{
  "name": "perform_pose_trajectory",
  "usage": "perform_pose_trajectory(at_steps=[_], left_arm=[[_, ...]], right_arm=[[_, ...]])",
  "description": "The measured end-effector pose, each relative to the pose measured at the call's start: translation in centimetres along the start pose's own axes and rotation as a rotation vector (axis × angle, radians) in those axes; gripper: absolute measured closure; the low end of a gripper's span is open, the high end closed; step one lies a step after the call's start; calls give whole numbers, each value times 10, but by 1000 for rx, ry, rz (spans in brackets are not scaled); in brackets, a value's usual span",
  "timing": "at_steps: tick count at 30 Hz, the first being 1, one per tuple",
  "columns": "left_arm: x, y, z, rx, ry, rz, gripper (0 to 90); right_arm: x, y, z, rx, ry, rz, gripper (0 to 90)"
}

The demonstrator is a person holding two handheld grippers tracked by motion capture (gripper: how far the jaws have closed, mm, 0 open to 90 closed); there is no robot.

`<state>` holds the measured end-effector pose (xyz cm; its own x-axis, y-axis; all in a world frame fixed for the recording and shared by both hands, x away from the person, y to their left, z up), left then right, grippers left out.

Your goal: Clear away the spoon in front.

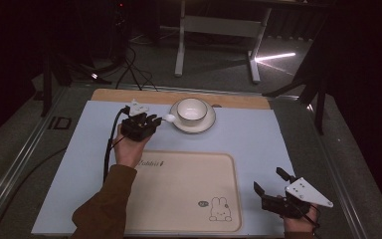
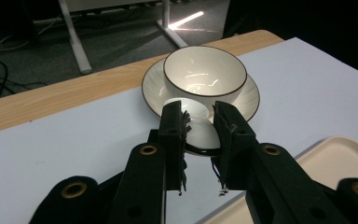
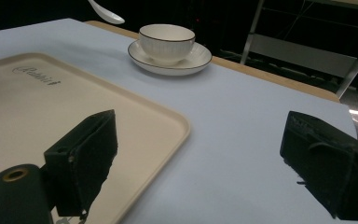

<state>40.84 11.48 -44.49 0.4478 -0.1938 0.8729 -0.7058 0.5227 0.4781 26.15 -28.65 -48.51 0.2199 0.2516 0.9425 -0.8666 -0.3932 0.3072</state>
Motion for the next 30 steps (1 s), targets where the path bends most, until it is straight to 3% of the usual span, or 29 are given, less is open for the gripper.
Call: perform_pose_trajectory(at_steps=[23, 30], left_arm=[[-30, 36, -2, 54, 16, 8, 743], [-45, 49, -4, 81, 41, 26, 743]], right_arm=[[0, 0, 0, -2, -1, -1, 107], [0, 0, 0, -1, 0, -3, 108]])
Point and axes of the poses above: each handheld gripper's, and its own axes: y roughly backward along the jaws, x roughly out of its top, z roughly to its right, the point moved 5 cm from there along -y, roughly forward along the jaws, and after that the axes turned 5 degrees about -x, right-handed, at the moved point
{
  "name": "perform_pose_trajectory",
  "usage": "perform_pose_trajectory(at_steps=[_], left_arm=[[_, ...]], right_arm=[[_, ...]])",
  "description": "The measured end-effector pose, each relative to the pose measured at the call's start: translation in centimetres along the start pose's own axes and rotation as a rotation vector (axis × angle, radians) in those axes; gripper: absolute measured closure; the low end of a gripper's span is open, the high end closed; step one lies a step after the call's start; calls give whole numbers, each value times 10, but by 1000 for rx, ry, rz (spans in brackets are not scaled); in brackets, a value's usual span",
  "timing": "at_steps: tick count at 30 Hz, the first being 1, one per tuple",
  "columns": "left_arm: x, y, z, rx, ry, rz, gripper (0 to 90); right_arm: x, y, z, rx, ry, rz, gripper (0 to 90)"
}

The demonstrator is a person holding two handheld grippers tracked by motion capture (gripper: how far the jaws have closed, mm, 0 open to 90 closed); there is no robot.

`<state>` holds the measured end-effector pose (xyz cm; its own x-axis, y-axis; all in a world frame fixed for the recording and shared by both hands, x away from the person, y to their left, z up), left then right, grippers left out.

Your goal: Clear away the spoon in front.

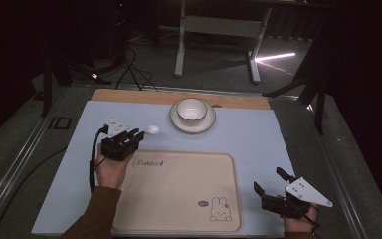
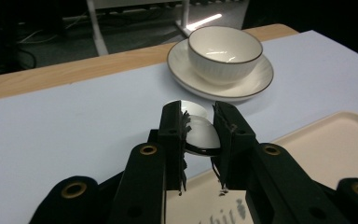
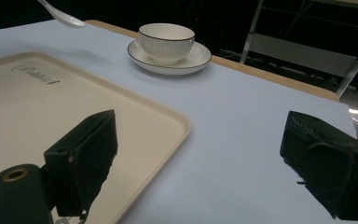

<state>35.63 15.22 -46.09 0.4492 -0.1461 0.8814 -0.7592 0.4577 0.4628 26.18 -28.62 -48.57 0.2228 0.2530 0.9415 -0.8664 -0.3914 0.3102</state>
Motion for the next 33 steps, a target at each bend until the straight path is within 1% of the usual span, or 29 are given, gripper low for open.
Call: perform_pose_trajectory(at_steps=[2, 3, 7, 8, 12, 14, 15, 19, 26, 27, 31, 33], left_arm=[[-2, 2, -1, 4, 6, 3, 743], [-7, 7, -3, 13, 15, 3, 743], [-13, 14, -5, 24, 28, 5, 743], [-13, 14, -5, 24, 28, 5, 743], [-22, 17, -4, 42, 18, 2, 743], [-23, 17, -3, 41, 20, 2, 743], [-27, 18, -3, 45, 17, -4, 743], [-33, 20, -1, 48, 13, -5, 743], [-40, 24, 1, 52, 19, 3, 743], [-43, 27, 1, 52, 24, 3, 743], [-51, 32, 1, 48, 24, 4, 743], [-54, 34, 0, 53, 25, 2, 743]], right_arm=[[0, 0, 0, 0, 1, -1, 108], [0, 0, 0, 0, 1, -2, 108], [0, 0, 0, -1, 2, -3, 108], [0, 0, 0, -1, 2, -3, 108], [0, -1, 0, -1, 2, -3, 108], [0, -1, 0, -2, 2, -3, 108], [0, -1, 0, -2, 2, -3, 108], [0, -1, 0, -2, 4, -3, 108], [0, 0, 0, -3, 5, -3, 108], [0, 0, 0, -3, 5, -3, 107], [0, 0, 0, -4, 6, -3, 108], [0, -1, 0, -4, 6, -3, 108]])
Point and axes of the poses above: each handheld gripper's, and its own axes: y roughly backward along the jaws, x roughly out of its top, z roughly to its right, the point moved 5 cm from there along -y, roughly forward along the jaws, and after that the axes turned 5 degrees about -x, right-handed, at the moved point
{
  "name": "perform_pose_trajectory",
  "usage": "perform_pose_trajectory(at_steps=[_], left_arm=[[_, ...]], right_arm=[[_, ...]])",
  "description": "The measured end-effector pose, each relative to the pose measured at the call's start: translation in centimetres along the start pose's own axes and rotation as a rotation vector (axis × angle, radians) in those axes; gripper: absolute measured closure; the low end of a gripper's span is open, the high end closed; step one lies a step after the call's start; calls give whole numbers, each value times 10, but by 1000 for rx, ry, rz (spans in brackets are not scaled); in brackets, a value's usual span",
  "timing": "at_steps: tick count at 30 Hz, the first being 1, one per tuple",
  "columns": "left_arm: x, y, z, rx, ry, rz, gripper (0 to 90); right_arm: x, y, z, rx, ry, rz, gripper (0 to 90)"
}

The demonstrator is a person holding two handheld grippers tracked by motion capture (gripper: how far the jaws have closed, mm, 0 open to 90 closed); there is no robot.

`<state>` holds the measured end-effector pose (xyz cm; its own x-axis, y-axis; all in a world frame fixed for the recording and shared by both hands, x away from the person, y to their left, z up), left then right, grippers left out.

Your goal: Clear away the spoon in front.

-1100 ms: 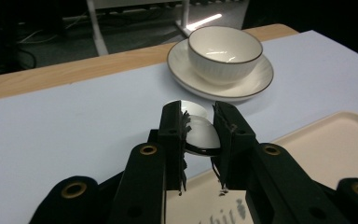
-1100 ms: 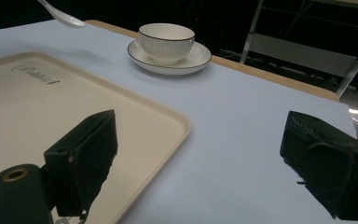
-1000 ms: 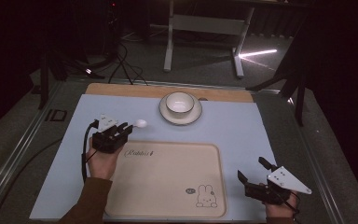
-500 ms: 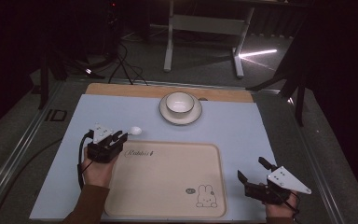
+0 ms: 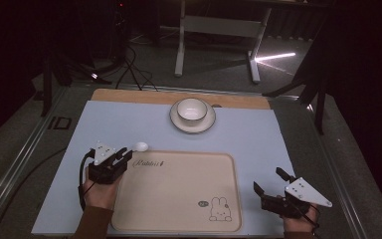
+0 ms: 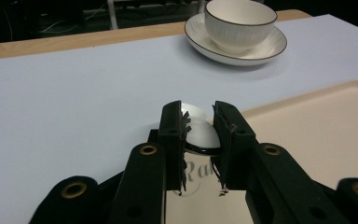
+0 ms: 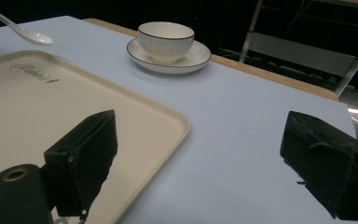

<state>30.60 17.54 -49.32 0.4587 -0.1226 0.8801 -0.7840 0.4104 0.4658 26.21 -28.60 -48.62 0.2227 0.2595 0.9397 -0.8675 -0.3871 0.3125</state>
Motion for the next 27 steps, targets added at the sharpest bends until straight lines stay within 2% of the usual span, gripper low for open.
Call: perform_pose_trajectory(at_steps=[6, 15, 27], left_arm=[[-10, 4, -2, -3, 16, -3, 743], [-16, 3, 0, 1, 16, -17, 743], [-27, 0, -3, 8, 40, -46, 743]], right_arm=[[0, 0, 0, 0, 1, -1, 108], [0, 0, 0, 0, 1, -1, 107], [0, 1, 0, 0, 0, -1, 108]])
Point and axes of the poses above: each handheld gripper's, and its own axes: y roughly backward along the jaws, x roughly out of its top, z roughly to its right, the point moved 5 cm from there along -y, roughly forward along the jaws, and after that the axes turned 5 degrees about -x, right-handed, at the moved point
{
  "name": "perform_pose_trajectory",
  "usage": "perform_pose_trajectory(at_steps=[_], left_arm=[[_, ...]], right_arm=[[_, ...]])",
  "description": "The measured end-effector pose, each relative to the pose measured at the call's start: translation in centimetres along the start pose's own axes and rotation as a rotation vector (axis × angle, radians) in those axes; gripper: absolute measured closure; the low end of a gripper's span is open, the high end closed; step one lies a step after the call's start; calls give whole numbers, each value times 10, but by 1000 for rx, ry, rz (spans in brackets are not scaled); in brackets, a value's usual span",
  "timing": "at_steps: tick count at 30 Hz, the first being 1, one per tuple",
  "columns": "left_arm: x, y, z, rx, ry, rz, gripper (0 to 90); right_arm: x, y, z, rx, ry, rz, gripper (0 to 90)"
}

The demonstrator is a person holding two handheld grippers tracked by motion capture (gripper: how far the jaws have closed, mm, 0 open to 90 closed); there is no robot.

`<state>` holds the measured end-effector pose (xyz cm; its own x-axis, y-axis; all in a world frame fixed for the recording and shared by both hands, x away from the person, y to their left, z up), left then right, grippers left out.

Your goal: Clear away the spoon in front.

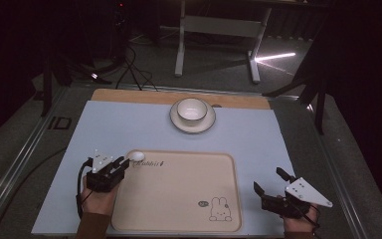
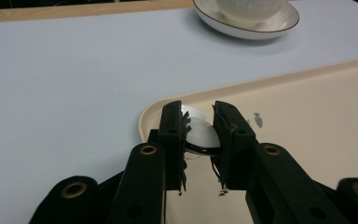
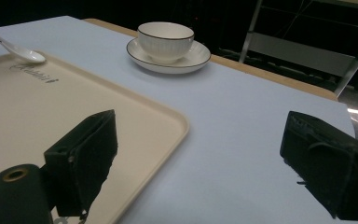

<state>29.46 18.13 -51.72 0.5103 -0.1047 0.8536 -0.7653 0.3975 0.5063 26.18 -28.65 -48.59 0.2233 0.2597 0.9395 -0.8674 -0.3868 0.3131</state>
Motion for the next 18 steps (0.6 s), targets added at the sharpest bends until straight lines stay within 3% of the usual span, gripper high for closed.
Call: perform_pose_trajectory(at_steps=[18], left_arm=[[-15, 2, 1, 30, 26, -15, 740]], right_arm=[[0, 1, 0, 3, -2, -1, 107]])
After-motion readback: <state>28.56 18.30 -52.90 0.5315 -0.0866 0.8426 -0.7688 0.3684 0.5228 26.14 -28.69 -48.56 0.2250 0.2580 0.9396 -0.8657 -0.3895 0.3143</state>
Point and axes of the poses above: each handheld gripper's, and its own axes: y roughly backward along the jaws, x roughly out of its top, z roughly to its right, the point moved 5 cm from there along -y, roughly forward along the jaws, and after that the axes turned 5 degrees about -x, right-handed, at the moved point
